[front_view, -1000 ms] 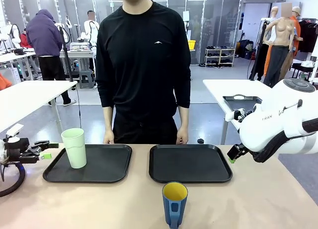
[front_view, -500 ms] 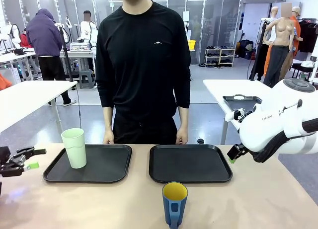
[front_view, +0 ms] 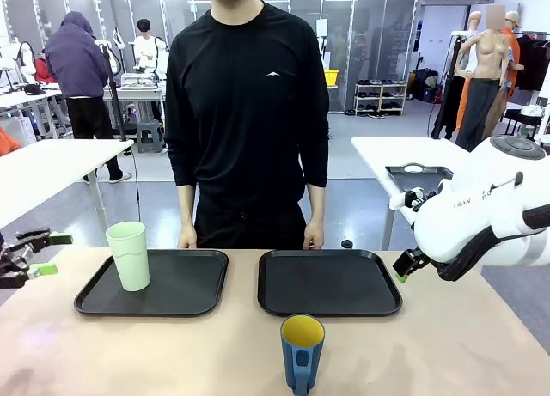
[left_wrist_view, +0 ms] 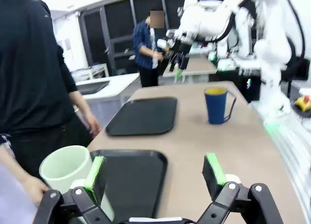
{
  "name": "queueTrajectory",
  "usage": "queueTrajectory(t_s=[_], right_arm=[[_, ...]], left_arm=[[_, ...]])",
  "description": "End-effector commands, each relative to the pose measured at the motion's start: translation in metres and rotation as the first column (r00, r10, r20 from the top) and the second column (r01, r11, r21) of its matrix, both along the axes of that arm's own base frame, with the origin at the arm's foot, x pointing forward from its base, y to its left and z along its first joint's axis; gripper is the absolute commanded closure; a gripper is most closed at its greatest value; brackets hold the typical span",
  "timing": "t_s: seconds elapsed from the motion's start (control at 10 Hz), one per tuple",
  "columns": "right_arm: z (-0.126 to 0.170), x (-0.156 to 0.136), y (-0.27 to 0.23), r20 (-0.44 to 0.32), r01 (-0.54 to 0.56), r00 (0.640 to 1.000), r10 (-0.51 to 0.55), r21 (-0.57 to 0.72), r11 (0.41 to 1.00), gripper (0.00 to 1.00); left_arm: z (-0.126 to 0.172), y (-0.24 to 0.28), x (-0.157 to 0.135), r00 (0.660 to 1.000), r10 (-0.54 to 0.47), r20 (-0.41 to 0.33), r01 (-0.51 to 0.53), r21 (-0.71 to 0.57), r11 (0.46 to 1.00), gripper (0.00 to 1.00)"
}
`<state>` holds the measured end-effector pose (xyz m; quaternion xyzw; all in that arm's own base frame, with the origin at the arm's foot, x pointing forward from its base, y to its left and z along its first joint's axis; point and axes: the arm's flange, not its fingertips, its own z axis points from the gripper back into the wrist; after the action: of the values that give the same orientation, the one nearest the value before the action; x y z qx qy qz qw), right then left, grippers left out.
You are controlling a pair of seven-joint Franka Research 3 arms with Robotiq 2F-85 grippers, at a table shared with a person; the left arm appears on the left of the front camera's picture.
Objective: Sort and store the cups by type.
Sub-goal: Pick up the Handle plastic cup and place it into the empty Flat Tray.
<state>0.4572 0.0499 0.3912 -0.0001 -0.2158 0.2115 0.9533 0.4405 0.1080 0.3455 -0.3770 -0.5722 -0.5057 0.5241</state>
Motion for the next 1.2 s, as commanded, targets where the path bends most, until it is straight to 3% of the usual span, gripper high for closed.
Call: queueTrajectory(t_s=[0.0,0.2,0.3,0.4,0.6,0.9,1.0,1.1], right_arm=[[0.0,0.001,-0.001,0.0,0.005,1.0,-0.005,0.009,1.0,0.0],[0.0,0.001,-0.001,0.0,0.005,1.0,-0.005,0.009,1.0,0.0],[0.0,0.001,-0.001,0.0,0.005,1.0,-0.005,0.009,1.0,0.0],[0.0,0.001,-0.001,0.0,0.005,1.0,-0.005,0.009,1.0,0.0],[0.0,0.001,-0.001,0.0,0.005,1.0,-0.005,0.009,1.0,0.0],[0.0,0.001,-0.001,0.0,0.005,1.0,-0.005,0.009,1.0,0.0],[0.0,0.001,-0.001,0.0,0.005,1.0,-0.005,0.009,1.0,0.0],[0.0,0.001,-0.001,0.0,0.005,1.0,-0.005,0.009,1.0,0.0]], left_arm=[[-0.01,-0.009,-0.017,0.993,0.1,0.056,-0.111,0.253,0.961,0.0],[0.003,-0.005,-0.011,0.965,0.235,0.114,-0.261,0.445,0.857,0.0],[0.007,0.001,-0.014,0.947,0.3,0.115,-0.312,0.555,0.771,0.0],[0.011,0.008,-0.012,0.902,0.389,0.185,-0.414,0.625,0.662,0.0],[0.014,0.02,-0.006,0.829,0.473,0.299,-0.533,0.678,0.506,0.0],[0.009,0.029,-0.003,0.849,0.465,0.251,-0.494,0.692,0.527,0.0],[0.032,0.03,-0.007,0.836,0.478,0.267,-0.515,0.683,0.518,0.0],[0.032,0.03,-0.007,0.836,0.478,0.267,-0.515,0.683,0.518,0.0]])
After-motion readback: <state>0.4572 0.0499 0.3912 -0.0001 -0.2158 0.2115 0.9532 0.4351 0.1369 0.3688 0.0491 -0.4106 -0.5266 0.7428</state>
